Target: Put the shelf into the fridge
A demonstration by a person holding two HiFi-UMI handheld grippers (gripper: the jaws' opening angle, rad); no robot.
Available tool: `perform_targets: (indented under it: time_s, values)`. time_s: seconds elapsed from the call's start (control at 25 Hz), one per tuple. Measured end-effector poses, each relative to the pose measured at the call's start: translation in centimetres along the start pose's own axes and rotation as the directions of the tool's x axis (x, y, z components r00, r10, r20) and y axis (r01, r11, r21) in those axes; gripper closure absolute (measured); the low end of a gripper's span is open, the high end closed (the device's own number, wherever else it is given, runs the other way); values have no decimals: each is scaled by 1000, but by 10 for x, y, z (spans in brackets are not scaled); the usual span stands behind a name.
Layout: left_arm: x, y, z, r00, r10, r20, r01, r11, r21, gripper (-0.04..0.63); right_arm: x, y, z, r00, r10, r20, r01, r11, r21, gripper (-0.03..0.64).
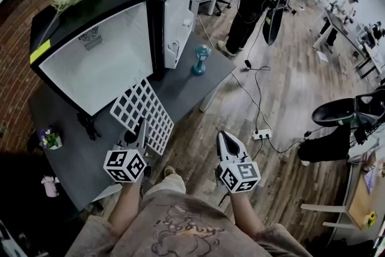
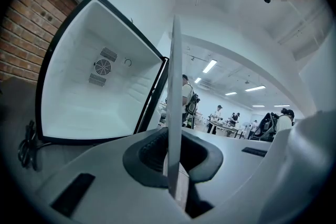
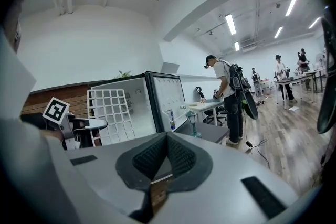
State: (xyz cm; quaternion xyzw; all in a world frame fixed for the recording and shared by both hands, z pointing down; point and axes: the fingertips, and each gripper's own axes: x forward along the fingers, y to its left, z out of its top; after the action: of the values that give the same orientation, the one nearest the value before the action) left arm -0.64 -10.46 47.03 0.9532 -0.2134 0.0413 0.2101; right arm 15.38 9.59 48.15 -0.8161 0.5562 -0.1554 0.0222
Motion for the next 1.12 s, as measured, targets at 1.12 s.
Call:
perform_targets:
  time_s: [1.12]
  values:
    - [23, 89, 41, 967, 248, 66, -240, 965, -103, 548, 178, 41, 13, 944, 308, -119, -311, 950, -12, 620]
